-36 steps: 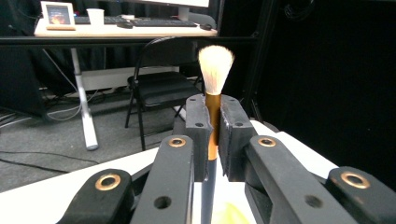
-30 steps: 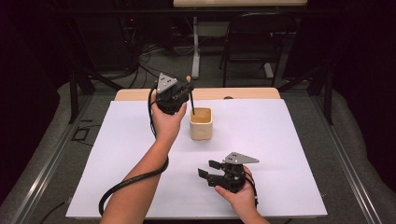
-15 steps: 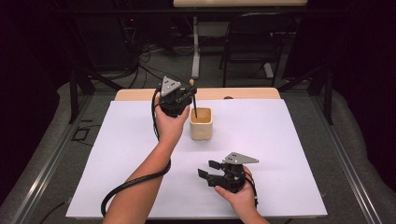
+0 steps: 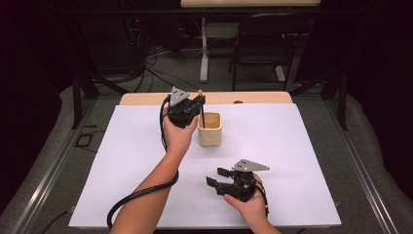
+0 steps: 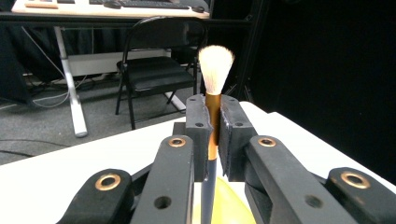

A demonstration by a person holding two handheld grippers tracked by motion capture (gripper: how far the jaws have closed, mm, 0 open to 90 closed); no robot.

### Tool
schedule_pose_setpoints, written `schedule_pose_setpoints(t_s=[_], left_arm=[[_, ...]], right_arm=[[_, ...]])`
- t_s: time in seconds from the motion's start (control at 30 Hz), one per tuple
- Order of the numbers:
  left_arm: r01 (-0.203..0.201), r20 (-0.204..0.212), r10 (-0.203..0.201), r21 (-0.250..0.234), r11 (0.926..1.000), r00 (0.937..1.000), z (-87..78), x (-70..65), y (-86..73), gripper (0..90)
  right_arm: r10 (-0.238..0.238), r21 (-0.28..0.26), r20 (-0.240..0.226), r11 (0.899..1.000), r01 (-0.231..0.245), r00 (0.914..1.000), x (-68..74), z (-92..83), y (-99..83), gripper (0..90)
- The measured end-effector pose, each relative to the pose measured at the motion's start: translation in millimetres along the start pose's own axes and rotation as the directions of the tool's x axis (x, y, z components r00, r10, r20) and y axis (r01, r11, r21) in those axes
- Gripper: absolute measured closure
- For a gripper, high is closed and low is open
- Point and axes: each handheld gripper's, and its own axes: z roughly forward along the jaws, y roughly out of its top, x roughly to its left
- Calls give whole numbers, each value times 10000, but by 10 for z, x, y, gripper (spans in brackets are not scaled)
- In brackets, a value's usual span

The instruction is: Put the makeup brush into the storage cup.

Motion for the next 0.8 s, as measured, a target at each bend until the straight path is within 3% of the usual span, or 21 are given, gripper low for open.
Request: schedule_pose_setpoints(t_s=[0.8], left_arm=[[172, -43, -170, 450, 9988, 9998, 75, 55, -257, 837]], right_arm=[[-42, -20, -89, 10000, 42, 10000, 4, 22, -12, 401]])
